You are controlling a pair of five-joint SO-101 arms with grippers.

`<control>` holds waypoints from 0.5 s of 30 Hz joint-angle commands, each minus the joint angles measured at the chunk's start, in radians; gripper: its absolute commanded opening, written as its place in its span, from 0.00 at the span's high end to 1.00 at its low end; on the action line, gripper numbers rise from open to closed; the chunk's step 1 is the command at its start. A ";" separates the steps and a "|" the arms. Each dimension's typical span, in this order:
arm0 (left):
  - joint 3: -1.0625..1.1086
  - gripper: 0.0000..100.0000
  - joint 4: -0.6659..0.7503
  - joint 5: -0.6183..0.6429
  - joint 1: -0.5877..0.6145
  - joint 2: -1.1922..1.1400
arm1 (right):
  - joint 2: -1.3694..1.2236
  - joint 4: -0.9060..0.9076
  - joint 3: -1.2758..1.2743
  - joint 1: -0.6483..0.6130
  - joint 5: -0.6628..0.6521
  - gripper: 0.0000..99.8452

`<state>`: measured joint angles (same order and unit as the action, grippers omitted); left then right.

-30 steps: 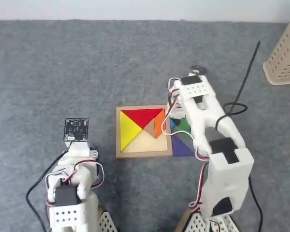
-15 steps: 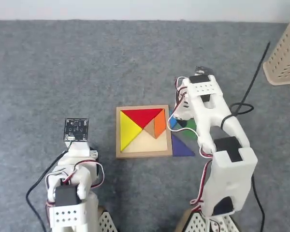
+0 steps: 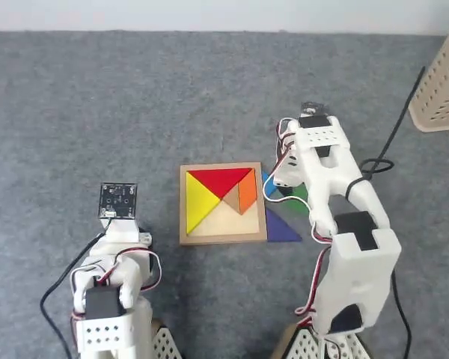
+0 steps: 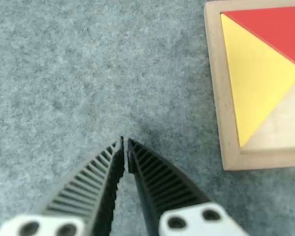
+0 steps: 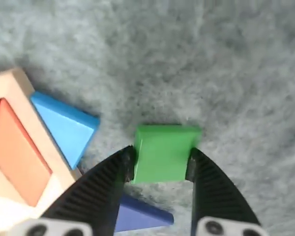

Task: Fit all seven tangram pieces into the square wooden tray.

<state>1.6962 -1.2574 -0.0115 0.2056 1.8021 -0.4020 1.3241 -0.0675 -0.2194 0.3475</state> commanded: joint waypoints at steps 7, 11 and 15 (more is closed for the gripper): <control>-0.012 0.99 -0.005 0.008 0.006 0.015 | 0.065 -0.027 -0.072 0.025 -0.032 0.76; -0.012 0.99 -0.005 0.008 0.006 0.015 | 0.145 -0.128 -0.192 0.022 -0.048 0.76; -0.012 0.99 -0.005 0.008 0.006 0.015 | 0.142 -0.150 -0.219 0.028 -0.061 0.83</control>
<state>1.6962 -1.2574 -0.0115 0.2056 1.8021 -0.3145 1.1983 -0.2823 -0.2010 0.3092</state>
